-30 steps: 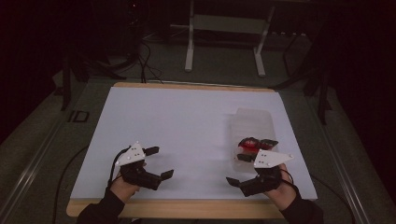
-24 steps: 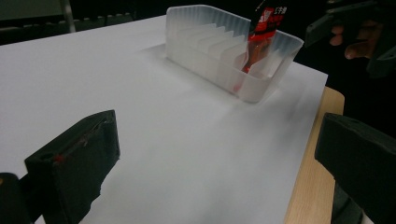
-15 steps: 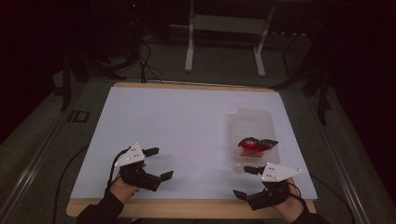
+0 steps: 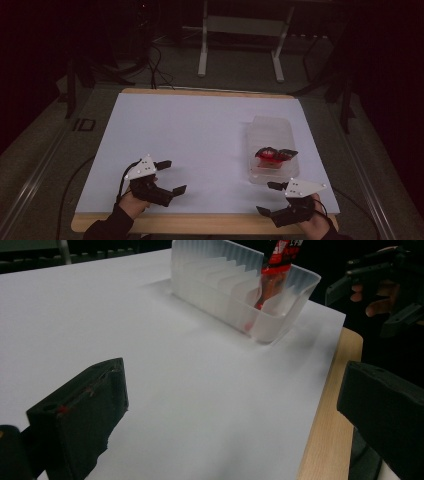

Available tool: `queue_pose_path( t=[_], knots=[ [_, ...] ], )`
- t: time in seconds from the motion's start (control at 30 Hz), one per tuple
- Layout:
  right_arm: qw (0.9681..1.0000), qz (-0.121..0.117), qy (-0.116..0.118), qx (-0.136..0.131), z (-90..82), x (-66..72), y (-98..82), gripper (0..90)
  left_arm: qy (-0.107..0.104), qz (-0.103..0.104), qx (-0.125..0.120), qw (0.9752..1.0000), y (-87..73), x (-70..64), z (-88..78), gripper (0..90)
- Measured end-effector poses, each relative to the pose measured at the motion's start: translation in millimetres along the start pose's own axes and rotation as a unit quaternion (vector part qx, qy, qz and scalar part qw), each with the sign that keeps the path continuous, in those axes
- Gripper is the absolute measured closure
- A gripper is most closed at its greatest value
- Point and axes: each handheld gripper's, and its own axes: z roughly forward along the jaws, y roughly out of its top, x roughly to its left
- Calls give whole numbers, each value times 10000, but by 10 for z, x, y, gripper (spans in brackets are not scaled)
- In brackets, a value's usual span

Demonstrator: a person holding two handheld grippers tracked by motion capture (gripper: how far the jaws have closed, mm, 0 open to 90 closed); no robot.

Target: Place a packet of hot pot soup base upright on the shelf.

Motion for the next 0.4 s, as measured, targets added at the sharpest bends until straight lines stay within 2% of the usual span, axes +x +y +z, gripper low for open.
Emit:
queue_pose_path(
  t=[0.27, 0.4],
  knots=[
    [9997, -206, 23, -113, 11, -41, -23, 141, -37, 10, 79, 10000, -35, 17, 34, 1],
    [9999, -99, 106, -14, 19, -31, -21, 147, -38, 1, 55, 10000, -30, 17, 32, 1]
  ],
)
